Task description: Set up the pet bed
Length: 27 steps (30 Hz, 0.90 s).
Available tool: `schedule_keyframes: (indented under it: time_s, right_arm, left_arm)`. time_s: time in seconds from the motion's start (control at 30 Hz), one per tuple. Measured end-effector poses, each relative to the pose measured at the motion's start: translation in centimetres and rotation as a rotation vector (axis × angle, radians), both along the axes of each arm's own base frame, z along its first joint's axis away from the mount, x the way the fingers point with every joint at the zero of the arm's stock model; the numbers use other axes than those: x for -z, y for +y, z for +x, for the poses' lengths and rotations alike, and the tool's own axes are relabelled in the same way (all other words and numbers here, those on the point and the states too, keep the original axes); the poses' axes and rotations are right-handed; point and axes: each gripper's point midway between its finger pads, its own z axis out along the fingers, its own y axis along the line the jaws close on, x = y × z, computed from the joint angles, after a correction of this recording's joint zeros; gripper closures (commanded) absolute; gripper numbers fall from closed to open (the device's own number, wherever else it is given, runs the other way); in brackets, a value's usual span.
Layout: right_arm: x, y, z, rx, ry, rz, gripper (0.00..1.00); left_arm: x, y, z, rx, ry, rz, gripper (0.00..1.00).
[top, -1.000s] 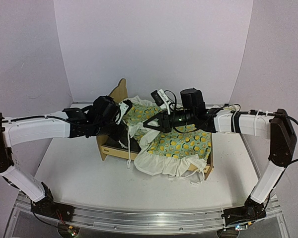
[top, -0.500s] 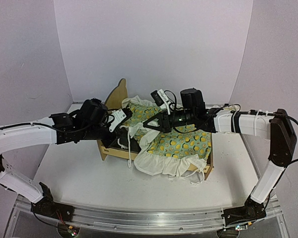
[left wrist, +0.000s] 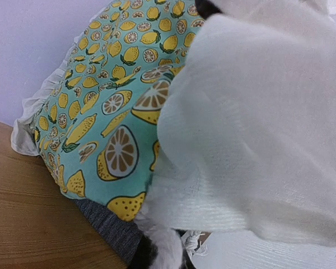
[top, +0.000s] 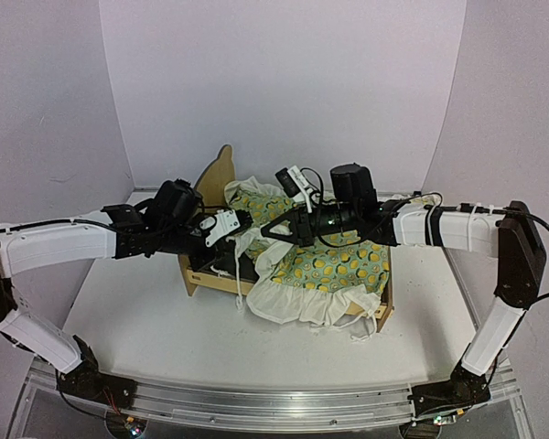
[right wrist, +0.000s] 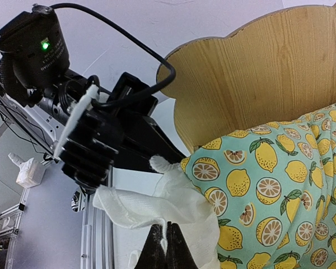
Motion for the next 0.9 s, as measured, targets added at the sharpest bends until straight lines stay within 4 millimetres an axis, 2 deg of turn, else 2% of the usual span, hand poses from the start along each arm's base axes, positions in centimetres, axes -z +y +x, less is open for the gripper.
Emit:
schedule_keyframes:
  time_s: [0.2,0.4,0.57,0.67,0.9]
  right_arm:
    - [0.2,0.0,0.0,0.0,0.002,-0.002,1.0]
    - [0.4,0.1,0.0,-0.002,0.006,-0.005,1.0]
    - [0.5,0.1,0.0,-0.004,0.008,-0.006,1.0]
    - [0.7,0.1,0.0,-0.006,0.012,-0.008,1.0]
    - [1.0,0.2,0.0,-0.011,0.019,-0.012,1.0]
  left_arm:
    - [1.1,0.1,1.0,-0.019,-0.005,0.032,1.0]
    - [0.1,-0.1,2.6,-0.063,-0.082,-0.007,1.0]
    - [-0.3,-0.3,3.0,-0.071,-0.108,-0.034,1.0]
    - [0.8,-0.1,2.7,-0.074,-0.096,-0.034,1.0]
    - [5.1,0.9,0.9,-0.078,0.006,-0.02,1.0]
